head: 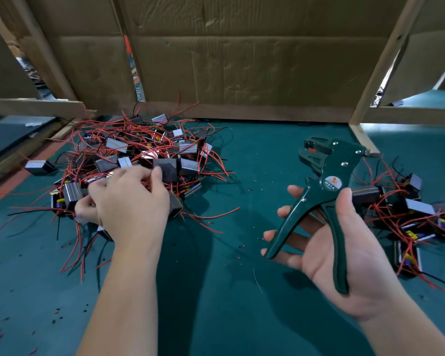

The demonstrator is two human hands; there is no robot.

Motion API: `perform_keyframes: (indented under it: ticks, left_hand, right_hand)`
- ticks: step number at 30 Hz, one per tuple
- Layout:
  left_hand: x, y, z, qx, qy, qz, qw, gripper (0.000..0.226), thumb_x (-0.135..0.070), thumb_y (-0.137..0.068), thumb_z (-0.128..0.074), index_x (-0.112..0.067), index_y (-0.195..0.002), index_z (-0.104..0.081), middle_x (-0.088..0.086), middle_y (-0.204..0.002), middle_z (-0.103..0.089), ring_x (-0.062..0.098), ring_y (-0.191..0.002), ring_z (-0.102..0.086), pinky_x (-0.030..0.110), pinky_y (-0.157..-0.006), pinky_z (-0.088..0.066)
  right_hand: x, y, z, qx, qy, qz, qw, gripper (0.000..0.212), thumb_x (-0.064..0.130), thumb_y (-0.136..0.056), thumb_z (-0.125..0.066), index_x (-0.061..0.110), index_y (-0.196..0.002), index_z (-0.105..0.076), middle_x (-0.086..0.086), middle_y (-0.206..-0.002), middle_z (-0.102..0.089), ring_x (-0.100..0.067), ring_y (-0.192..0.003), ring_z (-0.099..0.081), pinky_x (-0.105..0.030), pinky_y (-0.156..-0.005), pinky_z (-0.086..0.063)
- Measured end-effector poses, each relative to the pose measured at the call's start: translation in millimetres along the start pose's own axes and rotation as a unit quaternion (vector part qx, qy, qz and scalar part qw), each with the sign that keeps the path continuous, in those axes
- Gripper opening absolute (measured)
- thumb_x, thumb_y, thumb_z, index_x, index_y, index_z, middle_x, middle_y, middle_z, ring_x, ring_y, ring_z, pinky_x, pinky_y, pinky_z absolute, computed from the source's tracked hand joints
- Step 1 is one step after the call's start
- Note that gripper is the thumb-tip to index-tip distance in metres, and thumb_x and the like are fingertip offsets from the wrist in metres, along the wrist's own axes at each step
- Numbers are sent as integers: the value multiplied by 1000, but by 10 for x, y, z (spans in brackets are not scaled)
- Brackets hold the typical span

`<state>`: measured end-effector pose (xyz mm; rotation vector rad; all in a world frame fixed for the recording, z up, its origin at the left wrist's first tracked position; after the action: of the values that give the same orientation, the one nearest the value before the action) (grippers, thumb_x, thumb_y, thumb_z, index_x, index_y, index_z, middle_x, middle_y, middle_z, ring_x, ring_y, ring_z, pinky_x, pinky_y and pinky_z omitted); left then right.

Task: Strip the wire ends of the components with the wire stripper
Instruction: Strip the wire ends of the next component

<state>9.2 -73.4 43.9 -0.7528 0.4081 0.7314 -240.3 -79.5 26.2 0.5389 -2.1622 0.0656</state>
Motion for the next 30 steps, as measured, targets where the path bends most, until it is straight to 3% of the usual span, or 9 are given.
perform_keyframes:
  ticks: [2,5,8,11,15,18,21,26,30]
  left_hand:
    - [-38,10,44,-78,63,-27,995,29,-44,-93,-53,-21,-87,-71,2,-97,-64,30,-99,-50,42,-86,-26]
    - [-88,54,68,-113,198,-88,970,28,-37,-96,-53,-16,-84,-67,-5,-68,-58,20,-63,-55,38,-71,-44]
    - [-197,137,-17,-9,372,-67,926,16,-24,-97,-56,-19,-82,-60,-11,-69,-64,4,-56,-57,26,-57,-47]
    - [-404,312,-84,155,542,-12,826,14,-10,-94,-56,-16,-82,-60,0,-75,-71,6,-59,-64,17,-56,-49]
    - [-529,540,-130,279,571,-62,770,7,-16,-84,-68,-19,-78,-70,-5,-72,-72,7,-62,-65,15,-61,-50]
    - [-550,628,-135,276,497,-160,807,14,-16,-79,-72,-30,-79,-74,-12,-74,-72,0,-70,-65,15,-69,-48]
    - [-592,683,-129,229,423,-284,830,10,-11,-76,-75,-17,-85,-76,-13,-83,-71,-3,-77,-65,14,-74,-48]
    - [-567,696,-110,226,386,-332,831,18,-26,-88,-64,-13,-87,-77,-6,-87,-69,1,-83,-64,17,-76,-48]
    - [-552,664,-123,164,282,-379,866,22,-27,-90,-56,-18,-96,-76,-7,-97,-68,14,-91,-63,38,-81,-46]
  right_hand:
    - [11,-1,-1,-2,1,2,1000,60,64,-80,-43,19,-108,-71,-11,-88,-67,-40,-78,-67,-51,-63,-55]
    - [14,6,3,5,3,5,1000,57,62,-82,-45,18,-109,-70,-11,-89,-67,-40,-79,-67,-51,-64,-54]
    - [16,12,-13,27,-2,-2,1000,61,63,-73,-65,15,-111,-69,-13,-92,-67,-41,-80,-66,-53,-66,-54]
    - [24,38,-44,77,-20,-12,997,72,57,-62,-81,12,-116,-65,-15,-96,-66,-42,-82,-66,-55,-70,-53]
    - [54,79,-81,136,-52,-9,989,70,52,-65,-81,12,-120,-64,-20,-119,-62,-41,-82,-67,-55,-73,-53]
    - [92,103,-107,178,-56,0,983,68,52,-73,-76,12,-126,-61,-15,-130,-57,-39,-85,-67,-55,-77,-53]
    - [108,106,-98,178,-56,-4,983,75,47,-72,-78,10,-133,-55,-13,-115,-63,-41,-85,-66,-54,-77,-54]
    - [89,71,-71,139,-29,-13,990,80,46,-66,-83,9,-132,-56,-15,-109,-63,-40,-84,-66,-55,-77,-53]
    - [95,56,-68,136,-31,-18,990,80,46,-68,-82,10,-134,-54,-16,-109,-61,-41,-85,-66,-55,-75,-53]
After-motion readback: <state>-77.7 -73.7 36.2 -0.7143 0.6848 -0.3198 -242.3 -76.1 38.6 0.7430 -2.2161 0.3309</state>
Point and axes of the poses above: each hand's wrist, its own y-axis away from the middle knuckle, its own z-axis out of the back of the hand, x = y × z, the point moved 2 cm from there along -y, towards the middle knuckle
